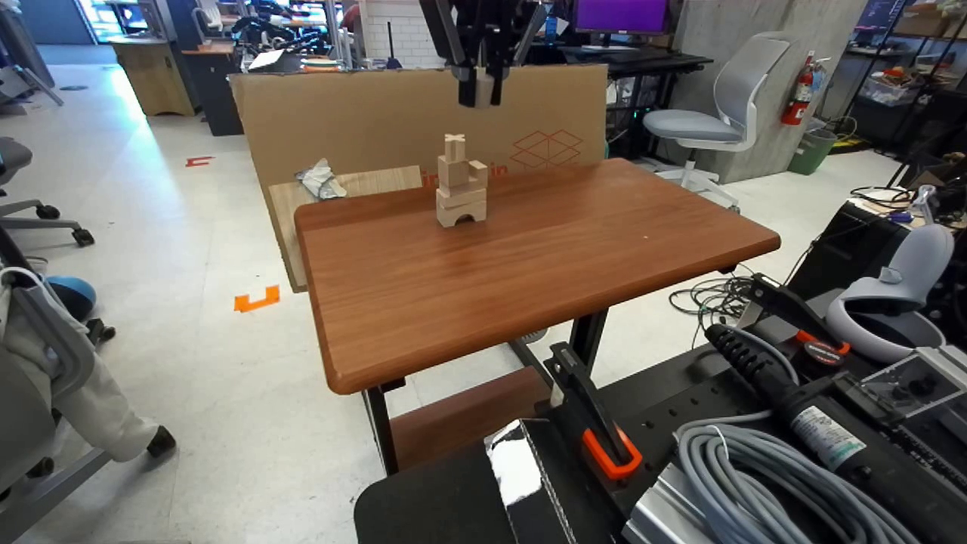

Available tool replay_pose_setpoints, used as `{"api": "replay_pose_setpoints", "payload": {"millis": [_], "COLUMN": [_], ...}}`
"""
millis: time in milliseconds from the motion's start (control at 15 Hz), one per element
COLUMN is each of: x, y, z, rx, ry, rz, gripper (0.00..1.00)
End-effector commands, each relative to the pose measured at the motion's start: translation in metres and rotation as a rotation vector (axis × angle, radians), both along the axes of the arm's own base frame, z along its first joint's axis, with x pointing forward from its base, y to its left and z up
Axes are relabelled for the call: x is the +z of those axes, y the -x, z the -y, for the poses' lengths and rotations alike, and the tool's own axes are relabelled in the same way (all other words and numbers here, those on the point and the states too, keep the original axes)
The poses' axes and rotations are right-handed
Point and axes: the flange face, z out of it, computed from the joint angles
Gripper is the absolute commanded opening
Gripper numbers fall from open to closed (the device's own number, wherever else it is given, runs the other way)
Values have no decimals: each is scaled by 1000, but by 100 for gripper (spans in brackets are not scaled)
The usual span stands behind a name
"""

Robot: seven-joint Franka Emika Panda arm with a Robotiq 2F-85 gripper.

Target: Pick up the remaining object on the table and put it on top of the other objects on the table

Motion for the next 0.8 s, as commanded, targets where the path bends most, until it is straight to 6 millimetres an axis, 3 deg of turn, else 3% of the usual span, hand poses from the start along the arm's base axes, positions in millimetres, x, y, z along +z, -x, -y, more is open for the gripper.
{"api": "replay_pose_setpoints", "payload": {"millis": [0,733], "x": [0,-24], "y": [-18,-45], "z": [-12,-27], "rx": [-52,-108], "ry": [40,65], "rz": [-28,-92], "gripper": [8,8]}}
